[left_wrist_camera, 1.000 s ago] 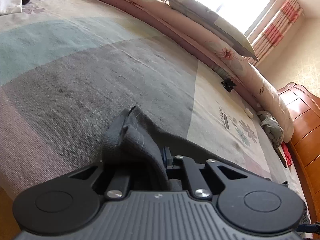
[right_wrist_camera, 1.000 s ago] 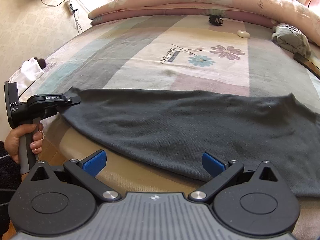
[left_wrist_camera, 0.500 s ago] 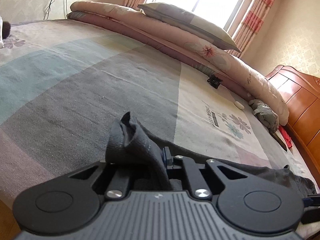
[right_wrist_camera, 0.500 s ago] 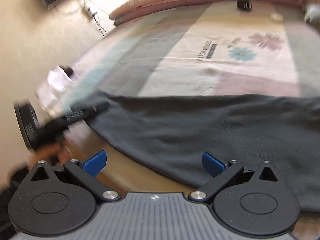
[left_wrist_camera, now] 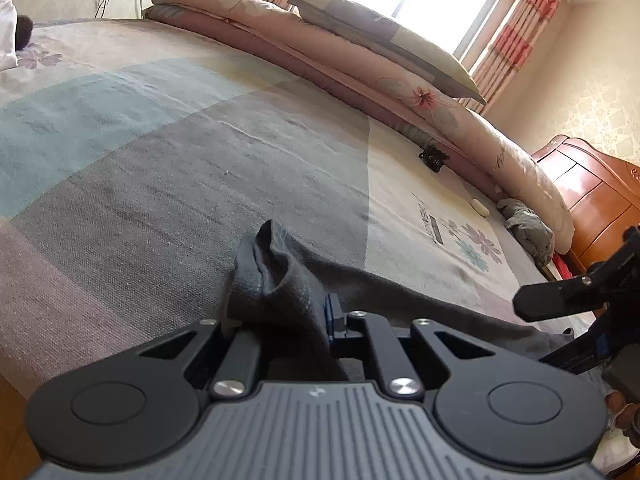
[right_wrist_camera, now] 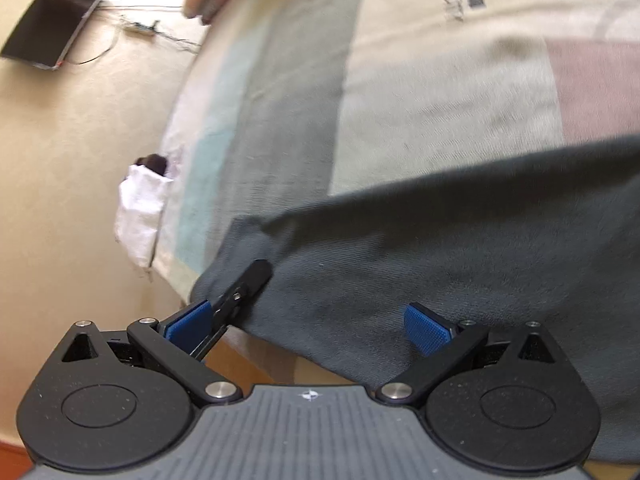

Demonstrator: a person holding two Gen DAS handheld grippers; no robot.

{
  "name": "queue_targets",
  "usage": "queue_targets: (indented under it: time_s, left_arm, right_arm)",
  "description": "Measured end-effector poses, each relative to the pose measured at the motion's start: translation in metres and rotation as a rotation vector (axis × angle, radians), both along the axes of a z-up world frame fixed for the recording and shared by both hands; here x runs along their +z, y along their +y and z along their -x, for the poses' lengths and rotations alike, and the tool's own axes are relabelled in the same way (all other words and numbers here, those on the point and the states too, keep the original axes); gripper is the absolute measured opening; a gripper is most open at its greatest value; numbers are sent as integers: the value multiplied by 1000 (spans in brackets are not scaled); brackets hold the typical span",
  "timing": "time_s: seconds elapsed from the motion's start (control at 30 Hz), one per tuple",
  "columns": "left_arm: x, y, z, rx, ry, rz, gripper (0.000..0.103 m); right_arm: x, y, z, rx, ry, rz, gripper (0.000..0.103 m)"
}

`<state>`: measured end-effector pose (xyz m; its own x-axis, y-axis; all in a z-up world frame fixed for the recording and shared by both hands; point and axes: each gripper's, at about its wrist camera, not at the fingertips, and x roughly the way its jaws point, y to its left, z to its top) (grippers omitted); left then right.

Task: Fold clothes
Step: 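Lift the held pant leg end with the left gripper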

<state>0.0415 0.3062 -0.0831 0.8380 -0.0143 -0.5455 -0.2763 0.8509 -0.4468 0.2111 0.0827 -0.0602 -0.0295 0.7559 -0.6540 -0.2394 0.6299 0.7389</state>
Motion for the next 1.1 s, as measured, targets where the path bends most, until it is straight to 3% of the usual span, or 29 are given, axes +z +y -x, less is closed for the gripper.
queue_targets:
  time_s: [0.47,0.67,1.1]
  left_arm:
    - [-11,5,-2,3,25,35,8]
    - [-8,2,-3,-15,34,7,8]
    - [-5,4,-9,-35,60,-8,8]
  right_arm:
    - [-4,24,-47,-130,-97,69,103]
    - [1,23,-24,-117,-129,110,103]
    - [6,8,45,-77,6,85,103]
